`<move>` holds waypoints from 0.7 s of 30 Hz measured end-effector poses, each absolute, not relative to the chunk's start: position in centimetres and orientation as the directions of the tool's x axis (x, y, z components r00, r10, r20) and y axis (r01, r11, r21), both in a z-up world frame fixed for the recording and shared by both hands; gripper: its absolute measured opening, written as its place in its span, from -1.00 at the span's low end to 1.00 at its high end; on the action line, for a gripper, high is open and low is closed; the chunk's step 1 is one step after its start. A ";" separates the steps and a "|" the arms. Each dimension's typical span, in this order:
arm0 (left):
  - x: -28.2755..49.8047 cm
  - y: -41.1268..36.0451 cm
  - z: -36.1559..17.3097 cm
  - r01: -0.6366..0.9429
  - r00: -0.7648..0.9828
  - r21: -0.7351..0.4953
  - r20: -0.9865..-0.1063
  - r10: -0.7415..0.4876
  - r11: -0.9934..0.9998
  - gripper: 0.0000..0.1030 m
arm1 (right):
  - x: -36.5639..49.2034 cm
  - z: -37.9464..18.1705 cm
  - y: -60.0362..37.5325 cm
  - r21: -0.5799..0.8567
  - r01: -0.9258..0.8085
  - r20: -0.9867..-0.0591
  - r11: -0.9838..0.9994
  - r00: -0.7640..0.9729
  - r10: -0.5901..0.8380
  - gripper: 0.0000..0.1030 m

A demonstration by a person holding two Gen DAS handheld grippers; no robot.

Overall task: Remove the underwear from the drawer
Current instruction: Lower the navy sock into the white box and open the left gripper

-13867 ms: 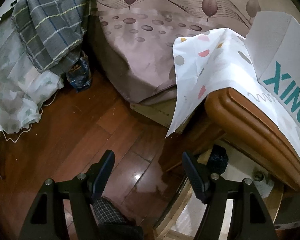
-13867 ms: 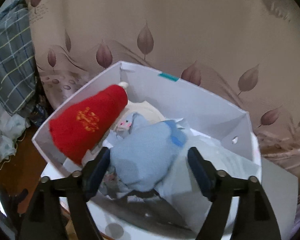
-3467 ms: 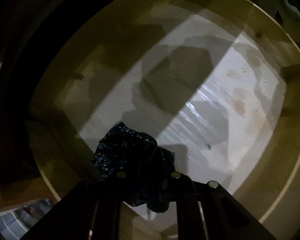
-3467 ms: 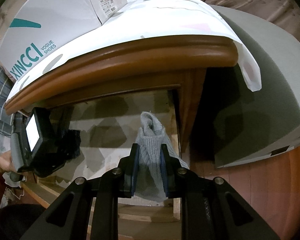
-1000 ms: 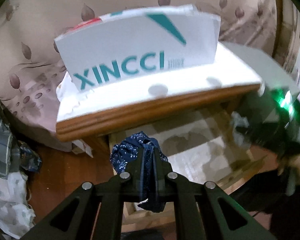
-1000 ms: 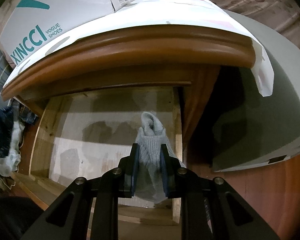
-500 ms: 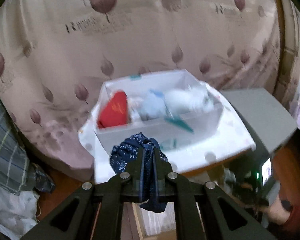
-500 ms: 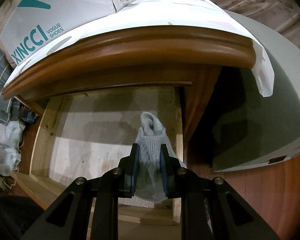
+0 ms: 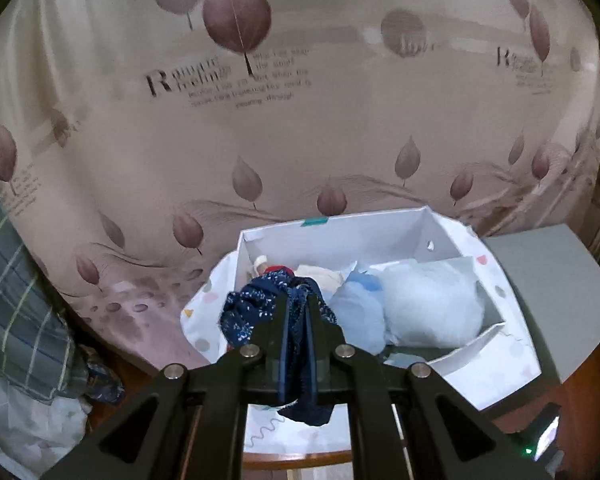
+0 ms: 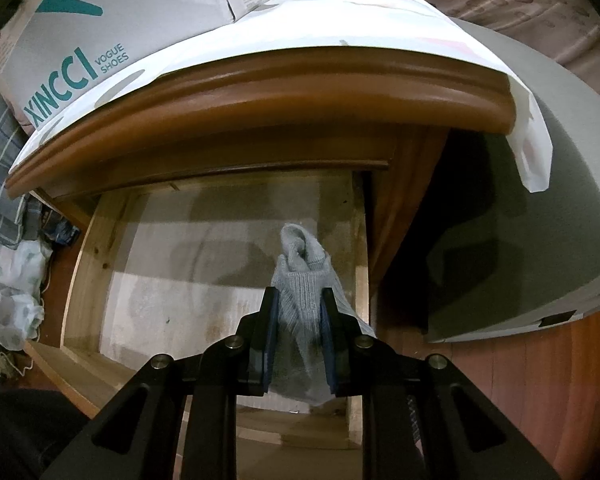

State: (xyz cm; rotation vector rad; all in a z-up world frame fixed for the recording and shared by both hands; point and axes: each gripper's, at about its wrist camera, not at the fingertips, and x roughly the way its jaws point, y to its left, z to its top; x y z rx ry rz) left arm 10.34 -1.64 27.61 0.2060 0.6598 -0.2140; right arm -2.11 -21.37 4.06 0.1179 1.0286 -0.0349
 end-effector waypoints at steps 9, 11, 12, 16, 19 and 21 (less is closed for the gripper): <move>14.6 -1.3 21.7 0.209 0.699 0.072 -0.709 -0.097 0.975 -0.86 | -2.0 4.2 -21.4 0.087 0.094 -0.855 0.992 0.518 0.026 -0.65; 15.2 -1.6 20.9 0.210 0.683 0.063 -0.724 -0.100 0.976 -0.86 | -2.0 4.2 -21.3 0.086 0.093 -0.856 0.992 0.517 0.026 -0.65; 15.4 -1.8 20.4 0.212 0.672 0.064 -0.734 -0.098 0.975 -0.86 | -2.0 4.2 -21.4 0.085 0.095 -0.856 0.992 0.517 0.024 -0.65; 16.4 -2.4 18.1 0.215 0.628 0.043 -0.771 -0.105 0.976 -0.87 | -1.9 4.1 -21.3 0.087 0.094 -0.857 0.992 0.515 0.026 -0.65; 16.7 -2.8 17.2 0.215 0.618 0.041 -0.779 -0.104 0.976 -0.87 | -1.9 4.1 -21.4 0.087 0.093 -0.857 0.992 0.515 0.027 -0.65; 16.9 -3.1 16.6 0.217 0.610 0.036 -0.785 -0.107 0.976 -0.86 | -1.9 4.1 -21.4 0.089 0.091 -0.858 0.992 0.514 0.029 -0.65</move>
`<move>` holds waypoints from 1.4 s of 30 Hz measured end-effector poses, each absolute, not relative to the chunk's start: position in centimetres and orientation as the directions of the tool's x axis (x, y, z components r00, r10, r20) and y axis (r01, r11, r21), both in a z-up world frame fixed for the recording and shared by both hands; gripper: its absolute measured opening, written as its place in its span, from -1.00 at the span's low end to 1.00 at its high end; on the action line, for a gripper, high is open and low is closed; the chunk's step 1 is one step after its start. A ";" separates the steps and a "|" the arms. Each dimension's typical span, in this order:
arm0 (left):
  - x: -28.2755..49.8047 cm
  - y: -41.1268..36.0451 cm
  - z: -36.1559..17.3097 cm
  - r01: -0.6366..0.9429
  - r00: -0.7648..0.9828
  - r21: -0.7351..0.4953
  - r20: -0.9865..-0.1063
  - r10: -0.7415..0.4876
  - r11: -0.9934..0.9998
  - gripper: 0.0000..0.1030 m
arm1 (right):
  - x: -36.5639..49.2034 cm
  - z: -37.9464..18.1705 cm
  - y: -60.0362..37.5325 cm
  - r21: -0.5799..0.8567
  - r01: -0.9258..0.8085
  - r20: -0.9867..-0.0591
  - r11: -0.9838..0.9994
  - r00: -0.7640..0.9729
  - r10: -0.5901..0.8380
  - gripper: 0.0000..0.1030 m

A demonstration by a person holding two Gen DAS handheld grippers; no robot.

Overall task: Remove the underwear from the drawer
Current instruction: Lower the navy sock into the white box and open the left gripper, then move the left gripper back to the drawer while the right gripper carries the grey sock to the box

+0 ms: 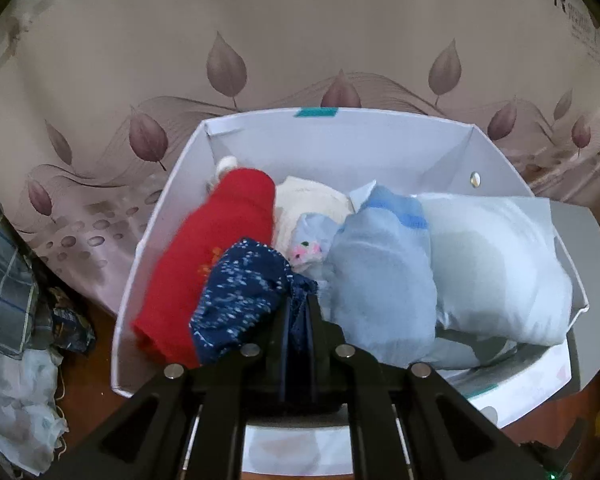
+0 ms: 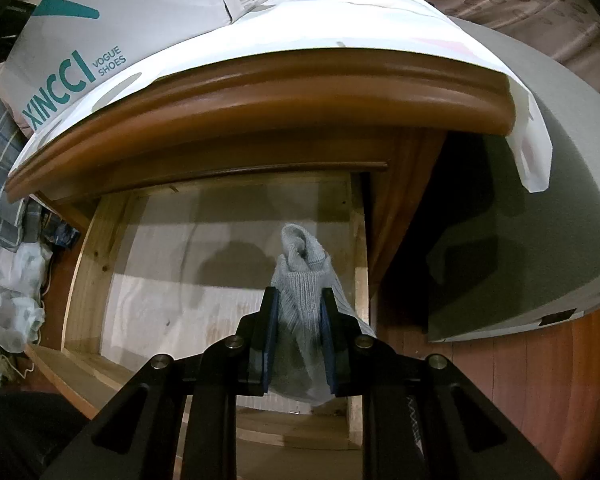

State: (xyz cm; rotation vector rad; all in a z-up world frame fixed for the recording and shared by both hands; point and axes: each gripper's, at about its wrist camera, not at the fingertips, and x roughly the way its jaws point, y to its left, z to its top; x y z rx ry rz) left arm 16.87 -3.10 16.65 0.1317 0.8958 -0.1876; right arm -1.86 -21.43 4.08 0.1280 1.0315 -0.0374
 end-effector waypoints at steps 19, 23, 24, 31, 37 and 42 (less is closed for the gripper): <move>17.2 -3.6 16.5 0.214 0.592 0.017 -0.798 -0.116 0.977 -0.71 | -1.8 4.1 -21.3 0.089 0.087 -0.860 0.992 0.509 0.032 -0.65; 16.2 -3.7 17.0 0.231 0.606 0.028 -0.786 -0.122 0.972 -0.48 | -1.8 4.1 -21.1 0.087 0.083 -0.860 0.993 0.509 0.033 -0.65; 16.0 -3.8 17.2 0.236 0.608 0.032 -0.784 -0.122 0.971 -0.41 | -1.8 4.0 -21.1 0.085 0.079 -0.860 0.993 0.509 0.033 -0.65; 13.8 -4.1 18.8 0.259 0.660 0.078 -0.742 -0.118 0.963 0.04 | -2.0 3.8 -20.8 0.068 0.071 -0.861 0.995 0.507 0.023 -0.65; 11.6 -4.1 20.3 0.288 0.689 0.076 -0.709 -0.151 0.955 0.25 | -1.9 3.9 -20.4 0.056 0.061 -0.859 0.997 0.512 0.017 -0.65; 9.0 -3.2 21.0 0.264 0.734 0.078 -0.663 -0.147 0.961 0.25 | -1.9 3.9 -20.2 0.045 0.055 -0.859 0.997 0.513 0.011 -0.65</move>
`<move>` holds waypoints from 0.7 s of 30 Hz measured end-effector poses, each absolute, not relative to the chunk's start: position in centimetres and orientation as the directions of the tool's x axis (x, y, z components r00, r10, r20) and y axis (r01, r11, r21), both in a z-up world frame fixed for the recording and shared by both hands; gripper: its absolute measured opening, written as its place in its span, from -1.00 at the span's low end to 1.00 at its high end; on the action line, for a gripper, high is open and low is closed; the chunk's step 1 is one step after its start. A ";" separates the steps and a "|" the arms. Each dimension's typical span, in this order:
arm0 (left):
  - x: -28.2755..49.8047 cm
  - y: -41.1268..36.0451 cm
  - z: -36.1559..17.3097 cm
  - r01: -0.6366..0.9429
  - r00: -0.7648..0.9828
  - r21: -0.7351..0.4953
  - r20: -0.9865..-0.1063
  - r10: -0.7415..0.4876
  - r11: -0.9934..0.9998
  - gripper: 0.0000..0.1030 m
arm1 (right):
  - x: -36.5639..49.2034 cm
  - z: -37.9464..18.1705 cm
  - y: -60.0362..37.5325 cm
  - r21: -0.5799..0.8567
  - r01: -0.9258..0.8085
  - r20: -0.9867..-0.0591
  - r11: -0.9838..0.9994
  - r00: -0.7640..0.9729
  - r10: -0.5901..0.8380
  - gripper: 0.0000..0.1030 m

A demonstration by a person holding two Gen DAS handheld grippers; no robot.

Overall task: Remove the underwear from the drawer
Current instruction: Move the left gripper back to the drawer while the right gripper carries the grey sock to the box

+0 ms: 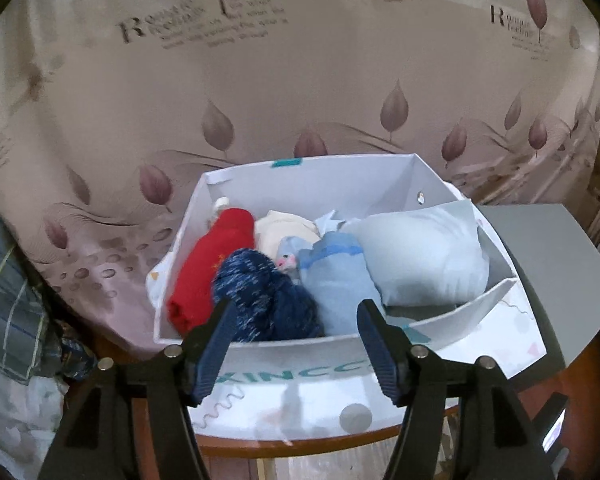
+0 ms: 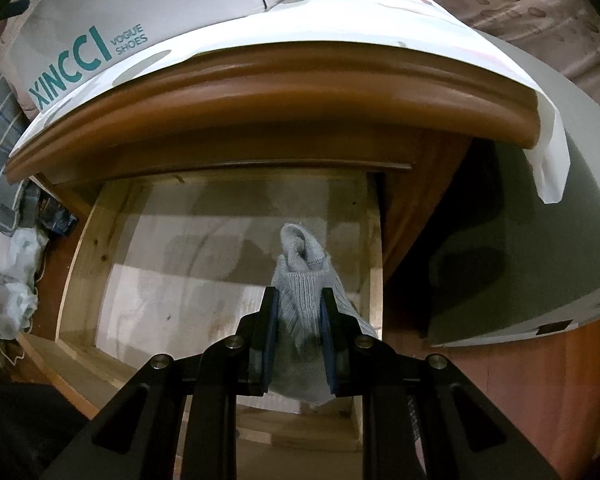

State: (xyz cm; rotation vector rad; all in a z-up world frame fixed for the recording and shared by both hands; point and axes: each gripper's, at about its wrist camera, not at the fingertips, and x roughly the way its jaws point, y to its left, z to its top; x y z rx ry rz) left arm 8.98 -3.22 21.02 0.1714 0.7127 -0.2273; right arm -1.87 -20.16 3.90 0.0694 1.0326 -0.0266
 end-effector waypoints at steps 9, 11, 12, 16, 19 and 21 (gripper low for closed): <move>0.8 -0.8 17.0 0.152 0.821 0.156 -0.570 -0.037 0.976 0.25 | -2.6 5.5 -19.3 0.033 -0.003 -0.821 0.999 0.571 0.029 -0.65; -1.1 -0.8 14.4 0.138 0.818 0.195 -0.575 -0.001 0.971 0.25 | -2.6 5.6 -19.0 0.018 -0.015 -0.820 1.000 0.572 0.023 -0.65; -1.6 -0.9 13.3 0.139 0.813 0.202 -0.582 0.005 0.969 0.25 | -2.6 5.5 -18.9 0.014 -0.018 -0.823 1.000 0.568 0.022 -0.65; -2.7 -1.1 8.8 0.142 0.773 0.203 -0.634 0.019 0.969 0.25 | -2.5 5.5 -18.4 -0.020 -0.028 -0.834 0.999 0.552 -0.002 -0.65; -2.7 -0.7 6.5 0.112 0.751 0.164 -0.659 0.025 0.980 0.25 | -2.5 5.9 -17.9 -0.042 -0.034 -0.839 0.999 0.543 -0.016 -0.65; -2.5 -0.4 5.5 0.087 0.749 0.148 -0.662 0.033 0.985 0.25 | -2.6 6.4 -17.8 -0.041 -0.039 -0.844 0.998 0.537 -0.014 -0.65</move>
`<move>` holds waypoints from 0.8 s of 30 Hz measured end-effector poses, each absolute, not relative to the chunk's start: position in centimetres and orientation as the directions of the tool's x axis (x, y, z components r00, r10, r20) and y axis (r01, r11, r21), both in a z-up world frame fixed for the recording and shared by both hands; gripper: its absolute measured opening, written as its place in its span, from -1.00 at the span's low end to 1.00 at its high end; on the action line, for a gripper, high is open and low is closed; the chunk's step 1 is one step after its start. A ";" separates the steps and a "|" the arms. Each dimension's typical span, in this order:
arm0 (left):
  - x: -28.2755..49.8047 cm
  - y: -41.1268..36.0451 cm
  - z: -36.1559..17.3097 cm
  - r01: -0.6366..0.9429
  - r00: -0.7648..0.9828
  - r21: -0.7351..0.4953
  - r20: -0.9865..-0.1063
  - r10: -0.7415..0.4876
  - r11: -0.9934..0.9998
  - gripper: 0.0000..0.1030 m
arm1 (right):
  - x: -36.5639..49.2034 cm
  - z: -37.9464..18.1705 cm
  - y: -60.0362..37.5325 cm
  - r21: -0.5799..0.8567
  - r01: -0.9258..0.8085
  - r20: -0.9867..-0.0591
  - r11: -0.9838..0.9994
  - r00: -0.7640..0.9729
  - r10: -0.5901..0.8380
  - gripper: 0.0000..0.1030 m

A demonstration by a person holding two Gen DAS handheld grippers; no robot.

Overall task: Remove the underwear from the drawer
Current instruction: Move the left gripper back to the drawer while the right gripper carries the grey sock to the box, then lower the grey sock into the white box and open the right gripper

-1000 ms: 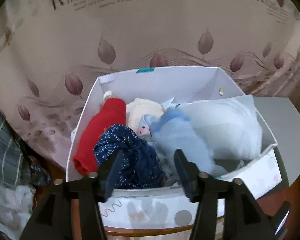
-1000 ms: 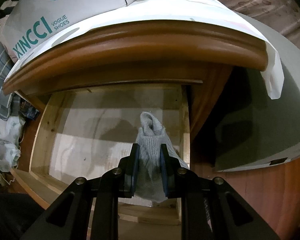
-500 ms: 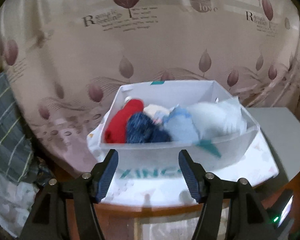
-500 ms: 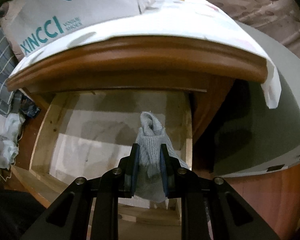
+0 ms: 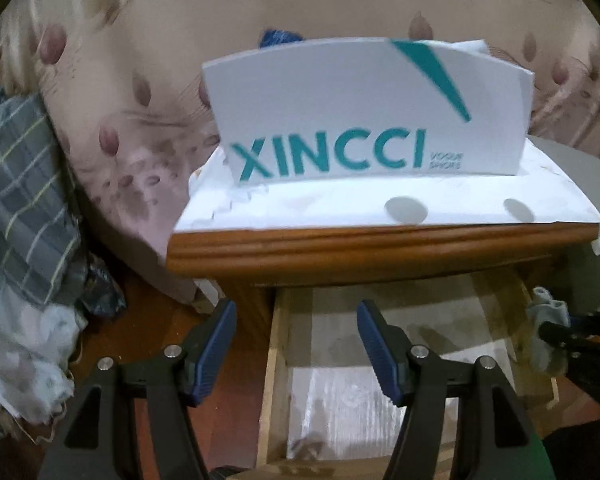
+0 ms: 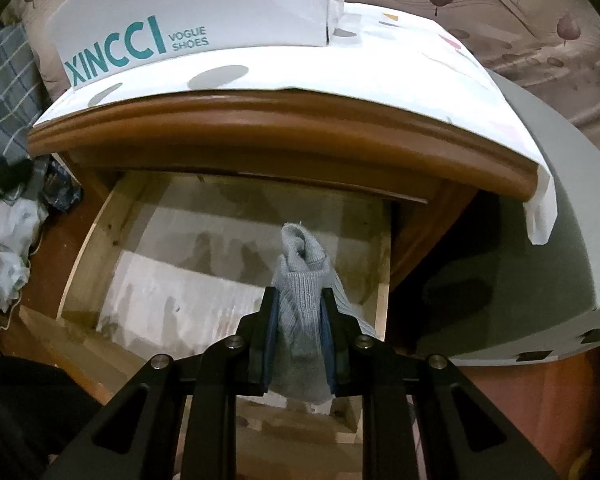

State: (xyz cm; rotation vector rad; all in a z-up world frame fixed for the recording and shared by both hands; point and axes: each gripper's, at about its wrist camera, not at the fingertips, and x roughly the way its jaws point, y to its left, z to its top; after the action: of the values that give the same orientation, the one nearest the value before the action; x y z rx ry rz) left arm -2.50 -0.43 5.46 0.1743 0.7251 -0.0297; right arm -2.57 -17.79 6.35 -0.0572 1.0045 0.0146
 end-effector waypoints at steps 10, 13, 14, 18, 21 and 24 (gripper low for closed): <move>-2.1 0.9 4.1 0.078 0.734 0.146 -0.678 0.042 0.986 0.25 | -2.7 13.1 -16.5 -0.033 -0.101 -0.827 0.994 0.562 0.029 -0.65; -1.9 1.5 4.4 0.054 0.730 0.143 -0.681 0.058 0.988 0.25 | -2.8 15.9 -16.2 -0.040 -0.123 -0.815 0.992 0.578 0.039 -0.65; -1.8 1.7 4.4 0.042 0.730 0.145 -0.680 0.069 0.989 0.25 | -2.9 17.3 -16.0 -0.046 -0.132 -0.809 0.990 0.587 0.040 -0.65; -1.6 2.8 4.8 -0.007 0.735 0.139 -0.670 0.099 0.990 0.25 | -2.4 22.3 -15.7 -0.059 -0.154 -0.784 0.986 0.619 0.049 -0.65; -1.5 3.7 5.0 -0.048 0.727 0.123 -0.676 0.119 0.991 0.25 | -1.1 25.9 -15.1 -0.059 -0.163 -0.761 0.985 0.646 0.061 -0.65; -1.5 4.5 5.2 -0.083 0.724 0.114 -0.675 0.138 0.990 0.25 | 1.1 29.4 -14.2 -0.057 -0.174 -0.728 0.983 0.681 0.078 -0.65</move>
State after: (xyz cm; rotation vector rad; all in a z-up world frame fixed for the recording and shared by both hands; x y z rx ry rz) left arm -1.47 4.48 5.17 0.0773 0.7511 0.1221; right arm 1.08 -14.18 29.39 -0.1256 0.8096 0.1422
